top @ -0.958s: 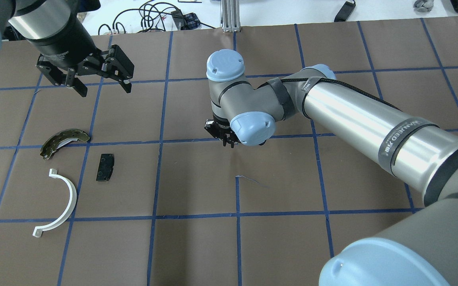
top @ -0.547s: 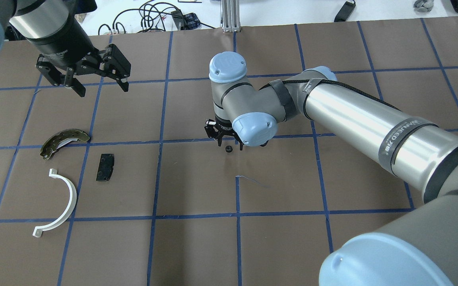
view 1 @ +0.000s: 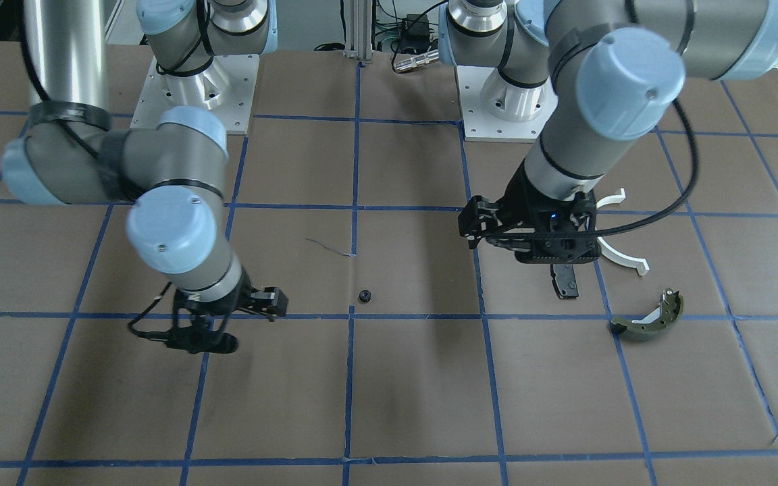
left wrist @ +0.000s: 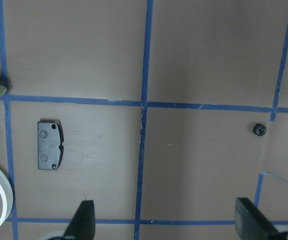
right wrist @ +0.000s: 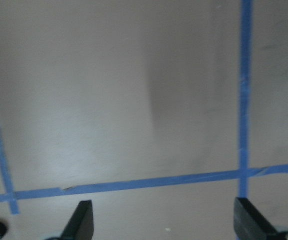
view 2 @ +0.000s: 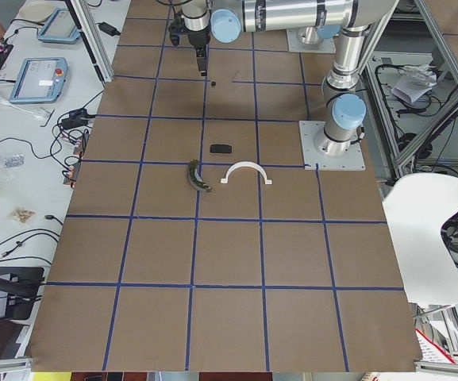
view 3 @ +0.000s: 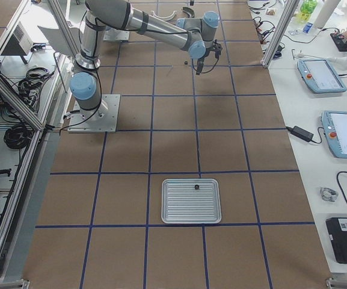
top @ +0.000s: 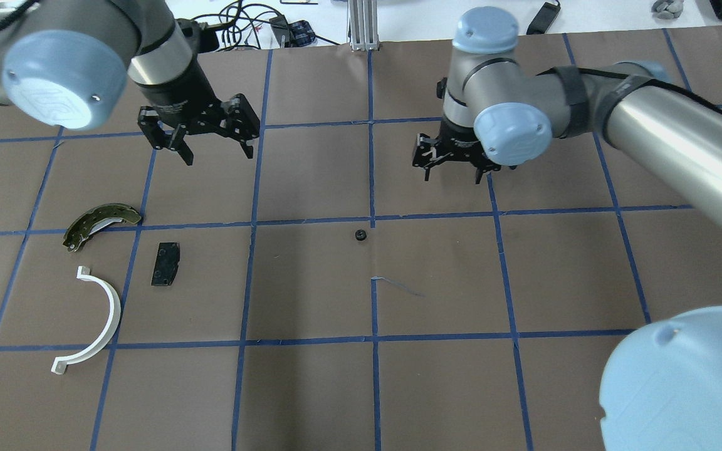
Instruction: Place bearing gear from tray to pile
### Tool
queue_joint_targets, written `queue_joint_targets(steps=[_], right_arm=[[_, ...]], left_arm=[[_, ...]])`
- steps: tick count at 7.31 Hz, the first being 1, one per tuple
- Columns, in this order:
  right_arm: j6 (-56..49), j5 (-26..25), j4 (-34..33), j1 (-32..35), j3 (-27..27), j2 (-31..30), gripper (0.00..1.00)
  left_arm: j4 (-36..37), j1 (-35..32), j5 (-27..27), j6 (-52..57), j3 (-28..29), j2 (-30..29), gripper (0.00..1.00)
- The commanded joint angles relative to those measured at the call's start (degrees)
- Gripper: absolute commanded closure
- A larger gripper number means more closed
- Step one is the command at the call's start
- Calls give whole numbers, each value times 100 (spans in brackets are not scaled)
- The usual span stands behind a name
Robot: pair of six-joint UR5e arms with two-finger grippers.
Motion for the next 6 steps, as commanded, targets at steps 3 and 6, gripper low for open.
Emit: queue_joint_targets(steps=[3, 6], right_arm=[[-2815, -629, 293, -2113, 10, -393, 0], [-5048, -673, 171, -3519, -52, -350, 0]], left_arm=[[1762, -1200, 43, -1466, -587, -1009, 0], [2635, -1667, 51, -1636, -904, -1555, 0]])
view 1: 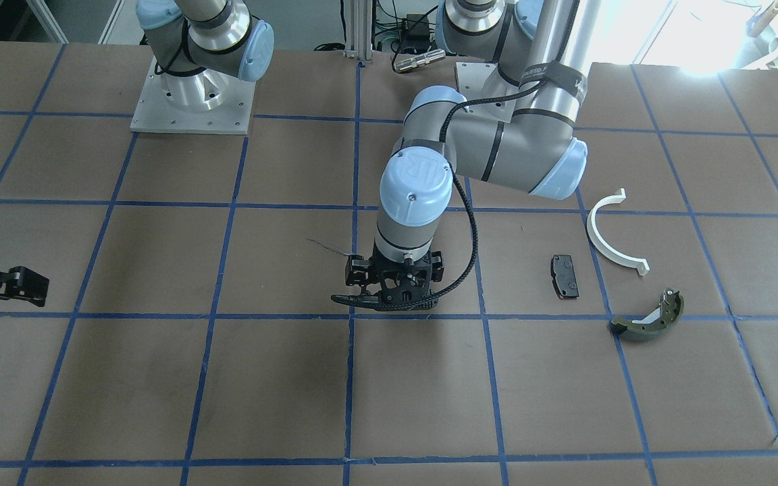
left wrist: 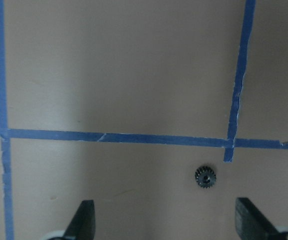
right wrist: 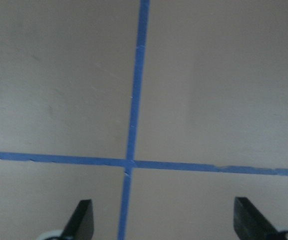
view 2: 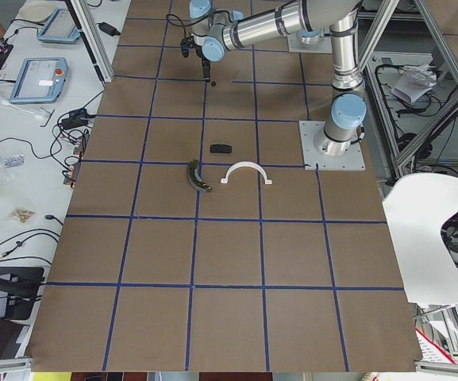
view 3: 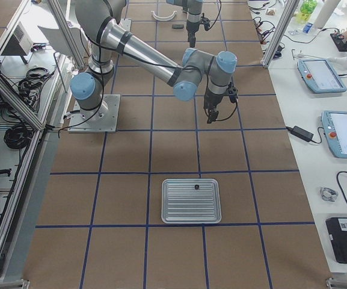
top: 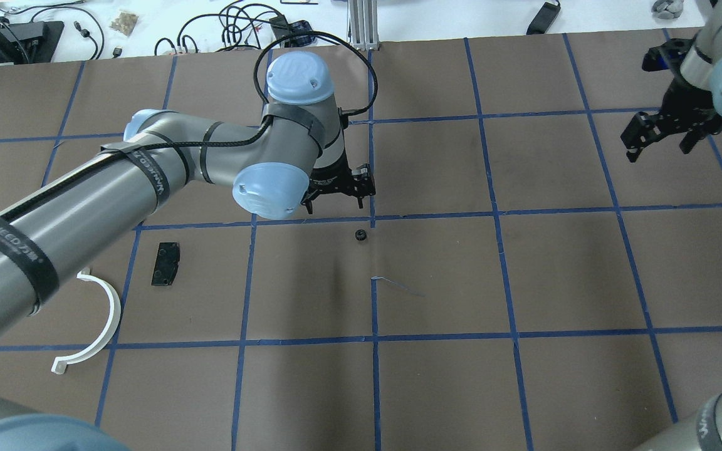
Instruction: Place bearing gear from tray to pile
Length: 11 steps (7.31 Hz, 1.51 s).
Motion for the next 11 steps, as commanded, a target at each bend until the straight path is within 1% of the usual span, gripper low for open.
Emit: queue_joint_targets(steps=[1, 3, 4, 5, 6, 7, 8, 9, 11], right_arm=[[-1552, 45, -185, -962, -29, 75, 0], [-2810, 54, -545, -1465, -55, 311, 0], [-3224, 63, -687, -1789, -64, 443, 0], [-3463, 63, -888, -1940, -108, 645, 0], [-3718, 263, -925, -2194, -274, 864, 0], [-4043, 378, -917, -2388, -554, 1127, 0], [-4089, 406, -908, -2485, -800, 1435, 0], [-4090, 467, -916, -2495, -925, 1690, 0], [-4011, 467, -908, -2443, -935, 1763, 1]], left_arm=[[312, -264, -28, -135, -178, -309, 0], [330, -291, -46, -170, -258, -450, 0], [495, -343, -20, -153, -258, -468, 7], [679, -352, -11, -161, -258, -512, 25], [794, -361, -11, -162, -249, -547, 32], [822, -361, -11, -153, -249, -565, 33], [822, -352, -11, -170, -240, -582, 36], [822, -352, -28, -170, -205, -609, 52], [945, -352, -37, -144, -196, -618, 86]])
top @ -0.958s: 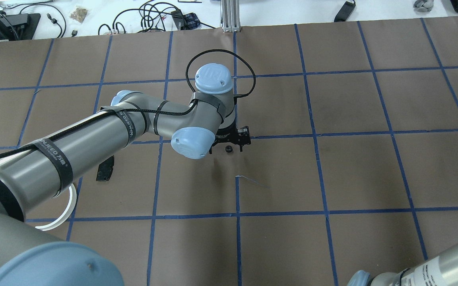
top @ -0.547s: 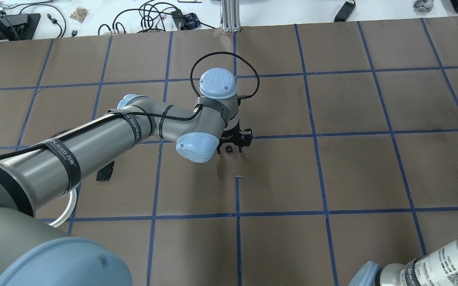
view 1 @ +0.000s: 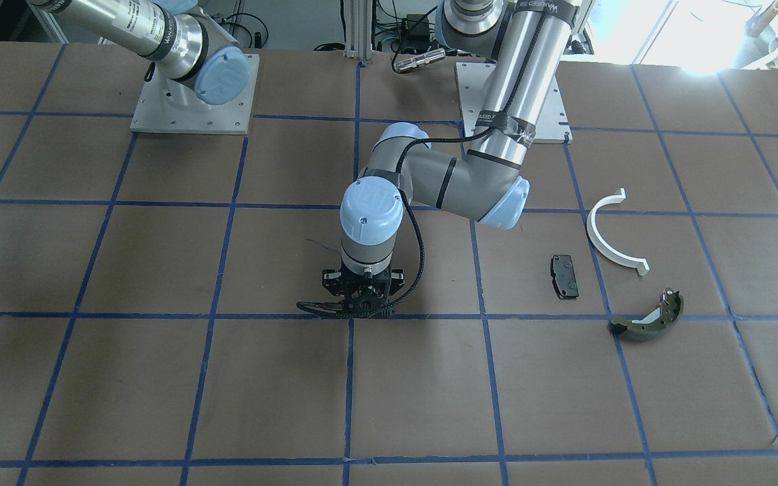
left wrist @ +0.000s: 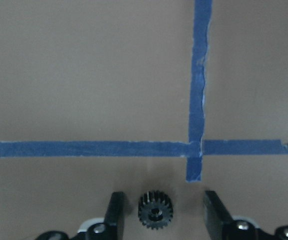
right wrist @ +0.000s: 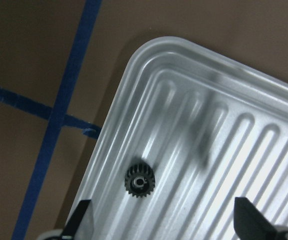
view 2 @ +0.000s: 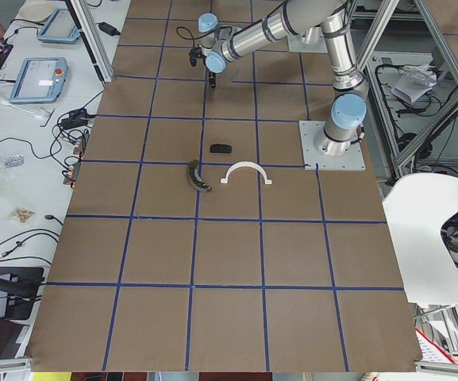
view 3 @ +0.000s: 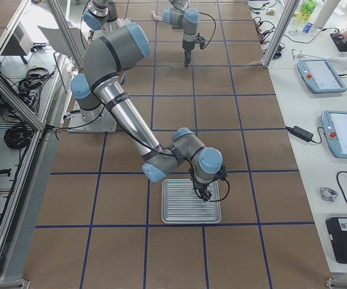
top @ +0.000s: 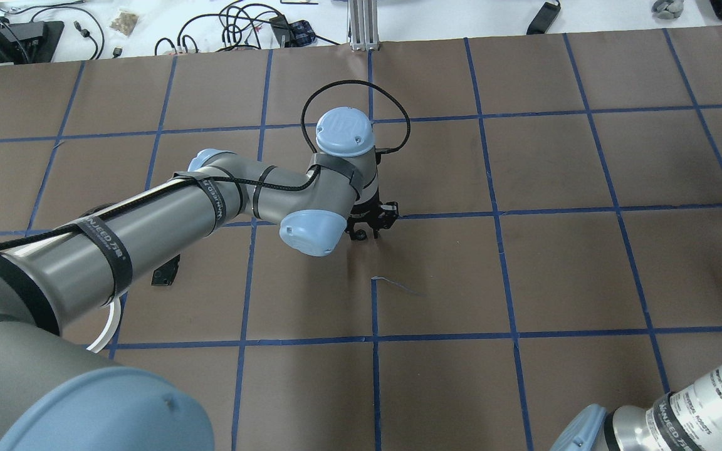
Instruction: Place bearing gear from tray to pile
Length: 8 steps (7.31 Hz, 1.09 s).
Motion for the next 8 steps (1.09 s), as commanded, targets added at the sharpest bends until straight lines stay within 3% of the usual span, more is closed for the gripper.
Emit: queue_joint_targets(steps=[1, 5, 6, 7, 8], right_arm=[[24, 11, 6, 35, 2, 75, 7], [24, 11, -3, 35, 55, 84, 32], [58, -6, -3, 35, 46, 84, 49], [94, 2, -3, 35, 46, 92, 56], [111, 3, -11, 35, 46, 92, 56]], left_arm=[[60, 9, -14, 47, 29, 8, 100], [-124, 684, 47, 879, 48, 341, 100], [-185, 886, 65, 1231, 3, 507, 100], [-412, 1253, 135, 1695, -76, 674, 100], [-684, 1701, 144, 2283, -111, 824, 100]])
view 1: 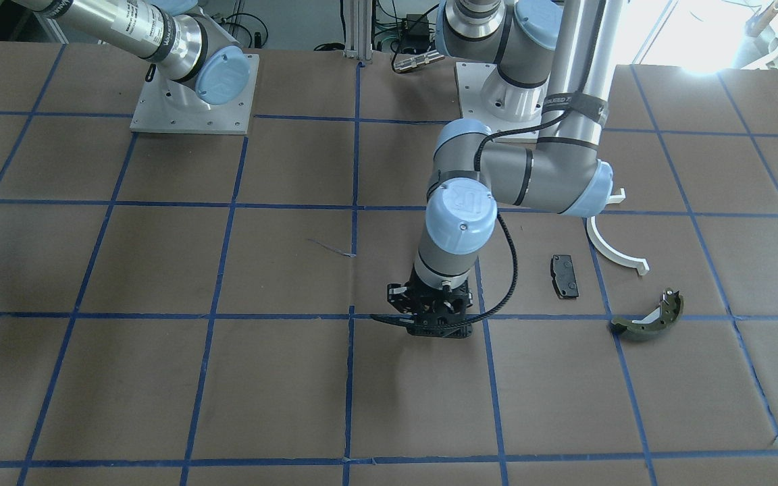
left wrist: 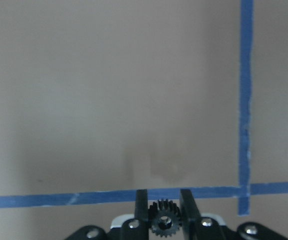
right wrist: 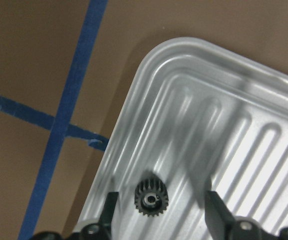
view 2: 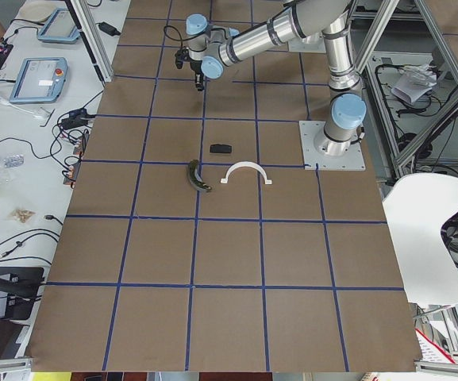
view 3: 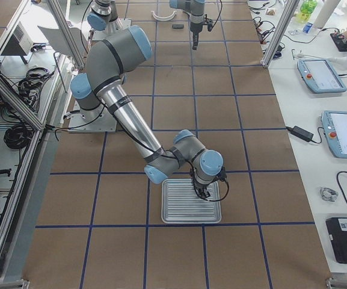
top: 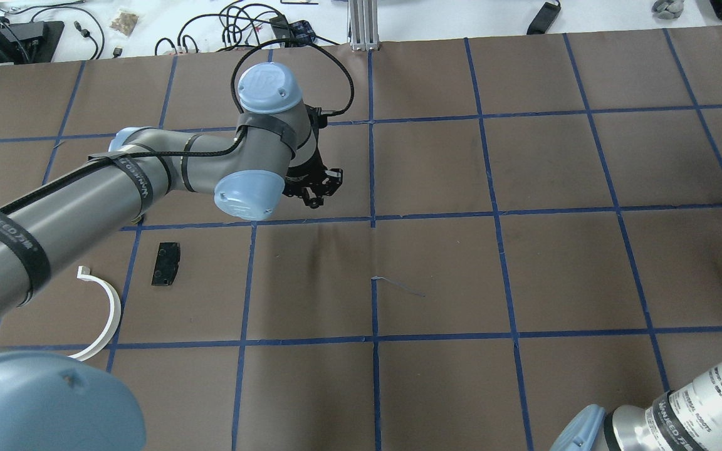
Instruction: Place bearing gear from tray to pile
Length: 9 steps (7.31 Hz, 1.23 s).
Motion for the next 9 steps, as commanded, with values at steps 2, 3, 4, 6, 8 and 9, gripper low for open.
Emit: queue_joint_targets(steps=[2, 3, 4, 6, 8, 9], right_arm=[[30, 10, 2, 0, -1, -5, 67], [38, 10, 2, 0, -2, 3, 74], [73, 10, 2, 0, -28, -5, 81], [276, 1, 19, 0, -11, -40, 89], [460, -17, 115, 131, -19, -250, 90], [852, -25, 412, 393, 103, -504, 92]], left_arm=[[-839, 1214, 44, 1256, -64, 425, 100], [-1085, 1540, 262, 1458, -72, 539, 100], [-1105, 1917, 412, 2174, -98, 609, 100], [-1044, 2787, 414, 3238, -422, 619, 100], [-416, 3124, 440, 3525, -1141, 601, 100], [-80, 3203, 440, 3534, -1501, 636, 100]])
